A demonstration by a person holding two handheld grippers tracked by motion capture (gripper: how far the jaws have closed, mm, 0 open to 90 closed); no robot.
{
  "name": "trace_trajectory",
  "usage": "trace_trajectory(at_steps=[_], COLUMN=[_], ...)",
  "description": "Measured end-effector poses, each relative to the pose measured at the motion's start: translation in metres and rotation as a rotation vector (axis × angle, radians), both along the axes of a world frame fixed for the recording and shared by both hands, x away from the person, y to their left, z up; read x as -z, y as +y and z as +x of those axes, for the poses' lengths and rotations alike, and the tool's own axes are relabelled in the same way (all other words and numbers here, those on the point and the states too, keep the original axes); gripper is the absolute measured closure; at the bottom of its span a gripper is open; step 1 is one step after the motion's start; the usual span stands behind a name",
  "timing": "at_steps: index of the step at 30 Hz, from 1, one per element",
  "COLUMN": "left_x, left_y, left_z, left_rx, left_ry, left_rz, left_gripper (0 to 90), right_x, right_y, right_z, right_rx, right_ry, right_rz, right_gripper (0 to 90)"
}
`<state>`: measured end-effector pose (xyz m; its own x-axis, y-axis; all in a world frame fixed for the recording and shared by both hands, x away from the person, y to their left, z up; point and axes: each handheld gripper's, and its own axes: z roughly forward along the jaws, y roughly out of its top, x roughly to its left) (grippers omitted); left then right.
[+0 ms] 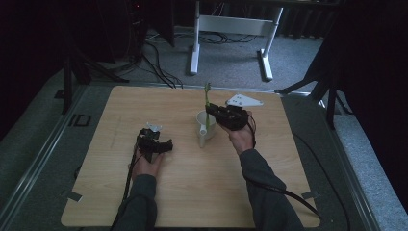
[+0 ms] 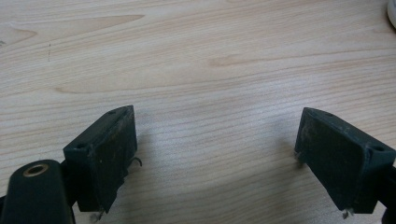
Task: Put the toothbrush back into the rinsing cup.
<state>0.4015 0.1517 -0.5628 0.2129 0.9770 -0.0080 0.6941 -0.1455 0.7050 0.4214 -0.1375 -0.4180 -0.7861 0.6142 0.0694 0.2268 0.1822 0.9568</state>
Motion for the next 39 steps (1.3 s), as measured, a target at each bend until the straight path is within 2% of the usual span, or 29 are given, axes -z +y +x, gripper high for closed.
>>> trace_trajectory(at_steps=[11, 28, 39], left_x=[0.0, 0.0, 0.0], left_y=[0.0, 0.0, 0.0], left_z=[0.0, 0.0, 0.0], left_rx=[0.0, 0.0, 0.0], left_ry=[0.0, 0.0, 0.0], left_rz=[0.0, 0.0, 0.0], left_gripper=[13.3, 13.3, 13.3], right_x=[0.005, 0.014, 0.02], right_y=[0.005, 0.012, 0.013], right_z=[-0.005, -0.01, -0.011], right_rx=[0.009, 0.008, 0.012], right_ry=[-0.03, -0.067, -0.065], right_rz=[0.019, 0.009, -0.005], right_gripper=[82.2, 82.2, 82.1])
